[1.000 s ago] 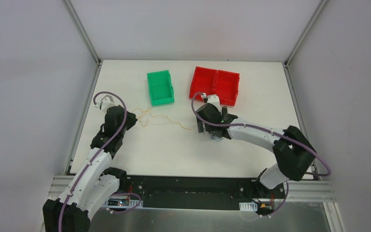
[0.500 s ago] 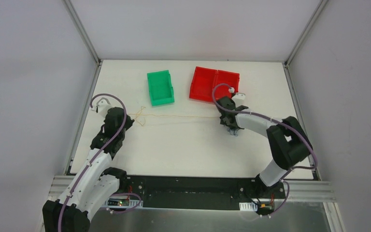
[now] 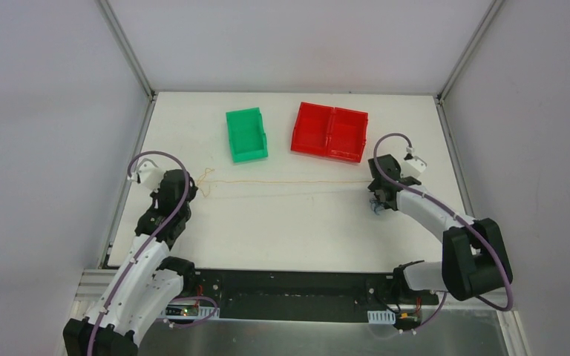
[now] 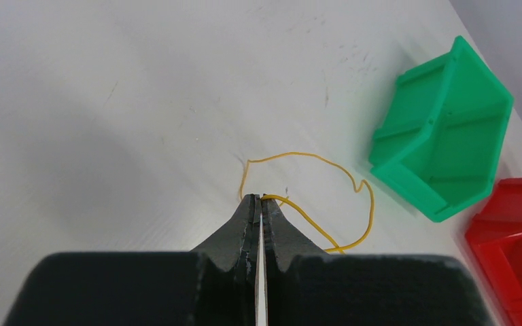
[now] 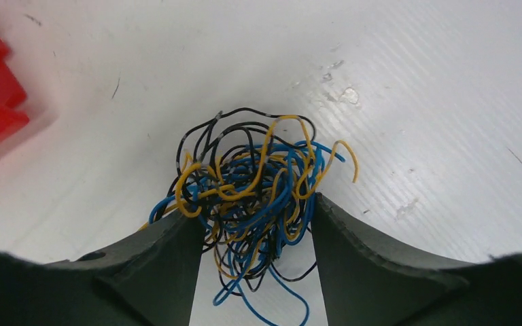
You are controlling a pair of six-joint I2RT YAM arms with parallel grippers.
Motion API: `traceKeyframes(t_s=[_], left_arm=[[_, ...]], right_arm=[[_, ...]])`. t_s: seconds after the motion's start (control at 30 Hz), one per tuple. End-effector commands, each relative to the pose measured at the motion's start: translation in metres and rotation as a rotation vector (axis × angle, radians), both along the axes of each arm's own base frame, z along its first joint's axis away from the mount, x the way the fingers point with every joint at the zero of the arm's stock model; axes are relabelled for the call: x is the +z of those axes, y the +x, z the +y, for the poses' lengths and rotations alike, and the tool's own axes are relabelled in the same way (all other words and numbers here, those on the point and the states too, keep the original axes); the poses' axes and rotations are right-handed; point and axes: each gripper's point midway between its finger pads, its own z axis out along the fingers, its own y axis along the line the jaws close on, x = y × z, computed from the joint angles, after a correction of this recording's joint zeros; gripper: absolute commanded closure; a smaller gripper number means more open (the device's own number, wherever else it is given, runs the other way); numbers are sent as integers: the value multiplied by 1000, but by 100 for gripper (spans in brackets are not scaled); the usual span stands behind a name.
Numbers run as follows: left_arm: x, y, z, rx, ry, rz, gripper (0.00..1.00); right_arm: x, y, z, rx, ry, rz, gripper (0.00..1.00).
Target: Untangle the cables
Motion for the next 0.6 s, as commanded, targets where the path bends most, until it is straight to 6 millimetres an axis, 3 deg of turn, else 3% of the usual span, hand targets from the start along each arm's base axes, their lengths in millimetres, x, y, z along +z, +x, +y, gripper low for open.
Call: traceKeyframes(t_s=[0.0,0.07,0.17,0.27,0.33,0.43,0.53,0.57], left_arm=[[0,-8,20,108,46,20,100],[0,-12,24,135,49,26,100],[0,-10,18,103,32,28,100],[9,0,-3,-43,26,43,99],[16,7,-17,-136,24,46,90],[17,16,-36,-247,14,41,69],[18,19,-52,-341,-6,21,22],[17,22,-61,-390,-18,3,12]], right_arm=[[16,-4,-22,-124,-5,-89,40],[18,-6,-24,-133,9,-103,40],[23,0,-10,-30,38,-115,44],[24,4,21,152,81,-107,43],[23,6,44,269,107,-102,42],[19,5,59,339,100,-65,42],[15,5,68,376,94,-35,41],[14,5,70,383,89,-28,41]])
